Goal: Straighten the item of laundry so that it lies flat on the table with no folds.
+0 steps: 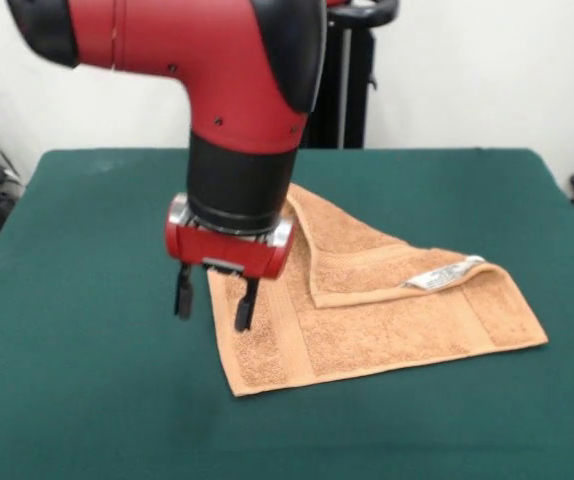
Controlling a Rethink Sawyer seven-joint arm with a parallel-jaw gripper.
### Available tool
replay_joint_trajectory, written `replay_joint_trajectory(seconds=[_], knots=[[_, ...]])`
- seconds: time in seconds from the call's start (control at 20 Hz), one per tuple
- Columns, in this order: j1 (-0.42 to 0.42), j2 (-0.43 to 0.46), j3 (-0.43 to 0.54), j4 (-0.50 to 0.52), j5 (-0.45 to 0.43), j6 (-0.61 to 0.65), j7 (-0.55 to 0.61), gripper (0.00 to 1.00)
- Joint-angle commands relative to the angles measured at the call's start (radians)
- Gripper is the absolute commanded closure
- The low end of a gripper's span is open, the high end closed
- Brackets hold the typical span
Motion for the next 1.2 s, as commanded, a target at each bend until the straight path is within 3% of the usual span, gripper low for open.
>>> replay_joint_trajectory(seconds=[0.05,0.7,1.2], knots=[[0.068,-0.027,-0.04,0.158,0.068,-0.044,0.178,0.0],[0.072,-0.01,-0.084,0.192,0.139,-0.131,0.161,0.0],[0.174,-0.022,-0.186,0.287,0.178,-0.268,0.295,0.0]])
